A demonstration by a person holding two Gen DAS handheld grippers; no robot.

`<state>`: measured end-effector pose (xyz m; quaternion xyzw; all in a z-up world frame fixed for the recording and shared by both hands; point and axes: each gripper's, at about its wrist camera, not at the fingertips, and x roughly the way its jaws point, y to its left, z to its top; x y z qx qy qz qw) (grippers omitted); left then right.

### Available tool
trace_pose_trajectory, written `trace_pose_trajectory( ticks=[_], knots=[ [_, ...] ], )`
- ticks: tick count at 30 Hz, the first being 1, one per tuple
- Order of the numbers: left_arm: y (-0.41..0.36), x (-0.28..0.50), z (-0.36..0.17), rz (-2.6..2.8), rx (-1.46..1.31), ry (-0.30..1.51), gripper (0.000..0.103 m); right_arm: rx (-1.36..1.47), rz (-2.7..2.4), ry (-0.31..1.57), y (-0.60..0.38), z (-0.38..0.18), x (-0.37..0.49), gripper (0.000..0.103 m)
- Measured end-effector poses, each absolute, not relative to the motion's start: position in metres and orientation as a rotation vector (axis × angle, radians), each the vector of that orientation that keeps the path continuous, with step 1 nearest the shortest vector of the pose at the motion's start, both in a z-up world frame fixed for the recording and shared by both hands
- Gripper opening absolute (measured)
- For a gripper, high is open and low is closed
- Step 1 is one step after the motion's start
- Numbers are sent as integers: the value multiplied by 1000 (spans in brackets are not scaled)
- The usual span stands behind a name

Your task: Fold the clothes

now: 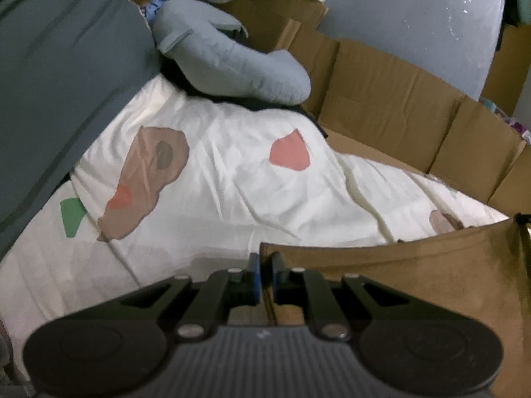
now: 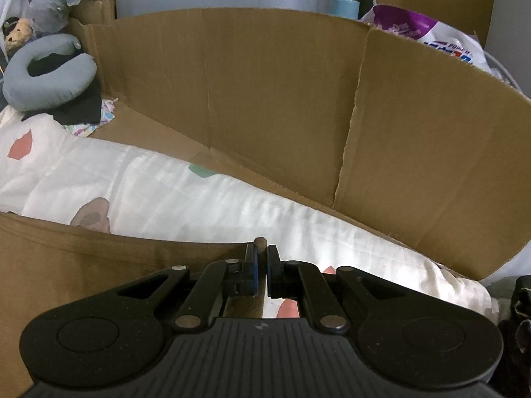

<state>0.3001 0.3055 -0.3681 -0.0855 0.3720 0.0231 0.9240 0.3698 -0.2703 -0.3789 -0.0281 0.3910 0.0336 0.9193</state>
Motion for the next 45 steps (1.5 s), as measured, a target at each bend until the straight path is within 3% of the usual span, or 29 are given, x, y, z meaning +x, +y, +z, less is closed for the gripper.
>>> trace_pose_trajectory(
  ticks=[35, 39, 43, 45],
  knots=[
    [306, 343, -414, 57, -146, 900, 8, -120, 31, 953, -261, -429, 414, 3],
    [307, 342, -411, 77, -188, 906, 13, -63, -5, 970, -265, -429, 420, 7],
    [309, 330, -398, 111, -221, 898, 29, 63, -48, 964, -279, -416, 417, 10],
    [311, 322, -388, 113, -221, 900, 30, 88, -47, 958, -282, -410, 410, 11]
  ],
)
